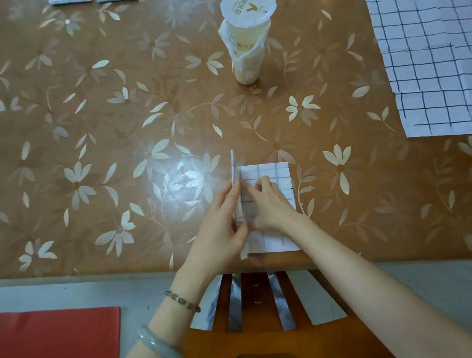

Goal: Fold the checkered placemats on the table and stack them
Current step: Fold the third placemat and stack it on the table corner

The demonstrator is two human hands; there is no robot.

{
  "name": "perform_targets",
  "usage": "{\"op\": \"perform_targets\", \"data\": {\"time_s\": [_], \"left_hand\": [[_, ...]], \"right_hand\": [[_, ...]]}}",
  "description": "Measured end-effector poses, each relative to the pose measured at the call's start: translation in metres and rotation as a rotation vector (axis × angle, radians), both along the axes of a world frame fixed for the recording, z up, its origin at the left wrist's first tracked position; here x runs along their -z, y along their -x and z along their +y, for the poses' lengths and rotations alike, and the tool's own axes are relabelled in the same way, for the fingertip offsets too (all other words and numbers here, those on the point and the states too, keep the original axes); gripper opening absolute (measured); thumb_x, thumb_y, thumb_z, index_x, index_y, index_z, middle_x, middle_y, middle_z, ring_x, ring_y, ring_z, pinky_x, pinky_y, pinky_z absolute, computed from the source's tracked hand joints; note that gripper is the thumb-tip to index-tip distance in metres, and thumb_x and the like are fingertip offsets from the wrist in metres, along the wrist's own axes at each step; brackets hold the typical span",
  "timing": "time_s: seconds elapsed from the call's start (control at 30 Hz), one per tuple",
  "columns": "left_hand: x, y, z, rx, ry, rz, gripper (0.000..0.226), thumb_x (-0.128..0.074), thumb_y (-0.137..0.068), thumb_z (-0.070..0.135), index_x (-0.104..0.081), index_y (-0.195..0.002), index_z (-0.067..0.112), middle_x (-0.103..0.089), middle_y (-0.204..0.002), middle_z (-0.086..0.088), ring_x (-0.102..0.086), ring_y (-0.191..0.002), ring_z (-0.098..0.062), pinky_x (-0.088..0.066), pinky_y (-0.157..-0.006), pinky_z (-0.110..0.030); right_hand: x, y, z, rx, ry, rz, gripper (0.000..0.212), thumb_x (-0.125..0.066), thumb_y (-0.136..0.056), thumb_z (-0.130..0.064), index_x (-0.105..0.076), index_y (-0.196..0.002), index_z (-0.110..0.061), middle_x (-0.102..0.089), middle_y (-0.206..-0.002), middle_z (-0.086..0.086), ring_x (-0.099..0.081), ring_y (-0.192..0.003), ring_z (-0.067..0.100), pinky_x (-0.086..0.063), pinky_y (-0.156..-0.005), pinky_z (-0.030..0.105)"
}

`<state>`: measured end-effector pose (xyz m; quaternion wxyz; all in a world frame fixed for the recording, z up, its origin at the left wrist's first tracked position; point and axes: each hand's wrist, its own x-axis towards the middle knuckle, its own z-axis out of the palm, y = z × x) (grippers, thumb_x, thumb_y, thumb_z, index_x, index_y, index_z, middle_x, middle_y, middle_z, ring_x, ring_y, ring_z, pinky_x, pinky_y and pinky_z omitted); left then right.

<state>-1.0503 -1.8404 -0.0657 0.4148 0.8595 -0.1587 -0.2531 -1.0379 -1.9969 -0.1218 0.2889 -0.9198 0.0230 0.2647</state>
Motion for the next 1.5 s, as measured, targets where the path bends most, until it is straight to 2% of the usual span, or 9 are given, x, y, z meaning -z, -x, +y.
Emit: {"op": "perform_targets", "data": {"time_s": [0.1, 0.27, 0.57, 0.8, 0.9, 0.97, 1.07, 1.17, 1.5], "left_hand": [[0.001, 0.006, -0.024, 0.042, -0.081, -0.006, 0.08, -0.054, -0.089, 0.007, -0.011, -0.153, 0.026, -0.013, -0.154, 0.013, -0.058, -0.072, -0.007, -0.051, -0.075, -0.03], [0.014, 0.013, -0.06, 0.134, -0.15, -0.014, 0.082, -0.051, -0.089, 0.012, -0.002, -0.154, 0.025, -0.002, -0.159, 0.009, -0.061, -0.078, -0.023, -0.052, -0.072, -0.039], [0.055, 0.013, -0.094, 0.218, -0.19, -0.015, 0.081, -0.052, -0.088, 0.007, -0.004, -0.153, 0.014, -0.002, -0.161, -0.005, -0.061, -0.081, -0.033, -0.051, -0.074, -0.045], [0.053, 0.013, -0.092, 0.157, -0.022, 0.037, 0.078, -0.05, -0.096, 0.038, -0.001, -0.154, 0.023, -0.015, -0.16, 0.0, -0.032, -0.139, -0.015, -0.035, -0.106, -0.031], [0.053, 0.003, -0.072, 0.059, -0.178, -0.292, 0.06, -0.035, -0.099, 0.041, -0.028, -0.149, 0.01, -0.038, -0.151, -0.008, -0.044, -0.13, -0.026, -0.033, -0.105, -0.033], [0.063, -0.009, -0.059, 0.021, -0.378, -0.484, 0.058, -0.029, -0.097, 0.037, -0.037, -0.145, 0.005, -0.041, -0.149, -0.012, -0.044, -0.128, -0.031, -0.036, -0.103, -0.041], [0.08, -0.021, -0.052, 0.116, -0.544, -0.541, 0.06, -0.024, -0.098, 0.036, -0.031, -0.148, 0.003, -0.029, -0.155, -0.015, -0.024, -0.144, -0.03, -0.016, -0.117, -0.047], [0.097, -0.026, -0.05, 0.224, -0.606, -0.505, 0.066, -0.011, -0.101, 0.045, -0.027, -0.149, 0.003, -0.027, -0.156, -0.015, -0.017, -0.146, -0.026, -0.004, -0.119, -0.047], [0.106, -0.029, -0.046, 0.251, -0.621, -0.49, 0.075, -0.017, -0.097, 0.056, -0.016, -0.152, 0.006, -0.015, -0.159, -0.01, -0.008, -0.148, -0.021, -0.004, -0.118, -0.049]], "right_hand": [[-0.002, 0.005, -0.022, 0.313, -0.256, 0.005, 0.071, -0.066, -0.081, -0.014, -0.034, -0.144, -0.023, -0.037, -0.112, 0.0, -0.046, -0.102, 0.018, -0.043, -0.095, 0.033], [0.001, 0.022, -0.061, 0.666, -0.137, -0.168, 0.039, -0.051, -0.087, -0.003, -0.059, -0.124, -0.01, -0.052, -0.106, 0.005, -0.055, -0.088, 0.017, -0.044, -0.084, 0.025], [0.003, 0.025, -0.067, 0.763, -0.368, -0.054, 0.031, -0.047, -0.088, -0.005, -0.068, -0.109, -0.014, -0.056, -0.11, 0.008, -0.055, -0.103, 0.019, -0.044, -0.093, 0.031], [0.005, 0.026, -0.071, 0.777, -0.39, -0.005, 0.035, -0.047, -0.091, -0.009, -0.06, -0.123, -0.013, -0.055, -0.121, 0.003, -0.054, -0.111, 0.017, -0.043, -0.098, 0.029], [0.004, 0.029, -0.073, 0.848, -0.363, -0.124, 0.03, -0.046, -0.093, -0.011, -0.063, -0.118, -0.013, -0.058, -0.113, -0.001, -0.059, -0.105, 0.018, -0.047, -0.095, 0.03], [0.001, 0.031, -0.07, 0.73, -0.181, -0.361, 0.03, -0.045, -0.093, -0.007, -0.063, -0.116, -0.009, -0.058, -0.113, 0.004, -0.056, -0.105, 0.015, -0.046, -0.092, 0.022], [0.01, 0.026, -0.057, 0.29, 0.081, -0.547, 0.04, -0.039, -0.094, -0.012, -0.05, -0.131, -0.001, -0.046, -0.14, 0.016, -0.038, -0.133, 0.028, -0.032, -0.112, 0.039], [0.028, 0.02, -0.05, 0.017, 0.277, -0.437, 0.058, -0.024, -0.097, -0.034, -0.029, -0.144, 0.0, -0.025, -0.153, 0.017, -0.018, -0.144, 0.028, -0.012, -0.118, 0.041], [0.047, 0.018, -0.058, -0.119, 0.497, -0.257, 0.072, -0.005, -0.094, -0.052, -0.002, -0.149, -0.007, 0.001, -0.159, 0.01, 0.006, -0.146, 0.021, 0.012, -0.116, 0.045]]}}
